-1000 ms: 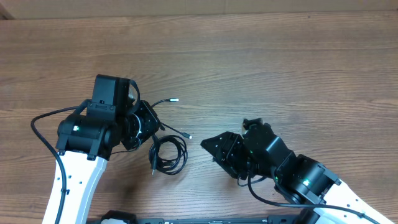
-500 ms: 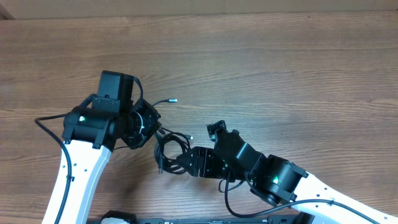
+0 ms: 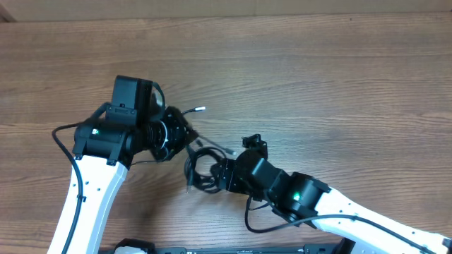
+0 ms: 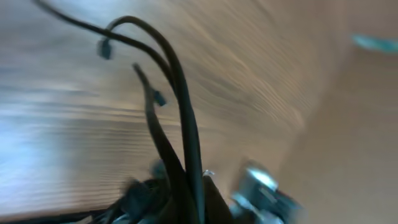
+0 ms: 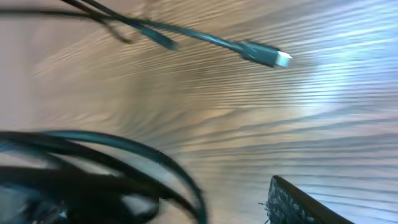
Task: Untangle cables
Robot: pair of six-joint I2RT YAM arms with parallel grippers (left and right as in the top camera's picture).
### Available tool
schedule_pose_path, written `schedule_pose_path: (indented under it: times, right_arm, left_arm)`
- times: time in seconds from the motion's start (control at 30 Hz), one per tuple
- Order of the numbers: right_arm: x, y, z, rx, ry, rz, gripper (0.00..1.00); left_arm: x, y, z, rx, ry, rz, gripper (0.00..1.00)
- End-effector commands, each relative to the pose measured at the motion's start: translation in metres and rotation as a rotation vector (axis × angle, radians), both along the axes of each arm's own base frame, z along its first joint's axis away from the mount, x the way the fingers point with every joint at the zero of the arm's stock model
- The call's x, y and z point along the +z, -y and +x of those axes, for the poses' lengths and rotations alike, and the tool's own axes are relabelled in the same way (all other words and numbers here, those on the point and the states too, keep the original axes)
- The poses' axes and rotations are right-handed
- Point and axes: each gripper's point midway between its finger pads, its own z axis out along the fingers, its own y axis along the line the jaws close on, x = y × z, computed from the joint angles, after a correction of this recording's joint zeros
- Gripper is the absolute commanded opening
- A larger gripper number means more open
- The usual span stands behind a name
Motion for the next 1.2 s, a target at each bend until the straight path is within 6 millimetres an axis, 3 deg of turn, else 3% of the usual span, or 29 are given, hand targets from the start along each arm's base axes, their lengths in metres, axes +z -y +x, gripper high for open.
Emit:
schedule_pose_path:
  times: [0.0, 0.17, 0.3, 0.37, 0.43, 0.53, 0.6, 0.67, 0.87, 0.93, 1.1, 1.13, 1.17]
  right_arm:
    - [-0.017, 0.037, 0.017, -0.218, 0.004, -0.125, 0.75]
    - [-0.046, 0.121, 0.008, -0.553, -0.175, -0.326, 0.78]
    - [-0.051, 0.161, 0.004, -0.645, -0.257, -0.412, 0.78]
    - [-0.050, 0.163, 0.007, -0.597, -0.268, -0.408, 0.67]
    - [-0.048, 0.158, 0.012, -0.533, -0.250, -0.388, 0.64]
    - [-0.043, 0.151, 0.019, -0.496, -0.215, -0.364, 0.72]
    - [-0.041, 0.150, 0.021, -0.496, -0.205, -0.352, 0.83]
    - [-0.040, 0.156, 0.024, -0.517, -0.190, -0.372, 0.89]
    - [-0.046, 0.203, 0.019, -0.728, -0.303, -0.415, 0.89]
    - [-0.048, 0.208, 0.019, -0.705, -0.344, -0.404, 0.89]
    - [-0.048, 0.201, 0.027, -0.517, -0.329, -0.376, 0.93]
    - [-0.047, 0.196, 0.029, -0.478, -0.320, -0.364, 0.94]
    - [-0.045, 0.177, 0.032, -0.353, -0.299, -0.306, 0.98]
  left_arm:
    - [0.037, 0.036, -0.008, -0.227, 0.137, -0.203, 0.04]
    - [0.060, 0.035, -0.003, -0.271, 0.289, -0.222, 0.04]
    - [0.068, 0.017, 0.003, -0.223, 0.367, -0.160, 0.04]
    - [0.065, 0.005, 0.007, -0.174, 0.379, -0.102, 0.04]
    - [0.061, -0.002, 0.008, -0.146, 0.375, -0.060, 0.04]
    - [0.056, -0.005, 0.006, -0.135, 0.349, -0.038, 0.04]
    - [0.051, -0.008, 0.004, -0.123, 0.328, -0.018, 0.04]
    - [0.046, -0.012, 0.002, -0.112, 0.308, 0.004, 0.04]
    - [0.033, -0.022, -0.003, -0.088, 0.254, 0.069, 0.04]
    - [0.031, -0.026, -0.003, -0.075, 0.249, 0.092, 0.04]
    - [0.026, -0.035, 0.000, -0.040, 0.242, 0.143, 0.04]
    - [0.025, -0.037, 0.001, -0.035, 0.241, 0.152, 0.04]
    - [0.024, -0.038, 0.000, -0.028, 0.233, 0.161, 0.04]
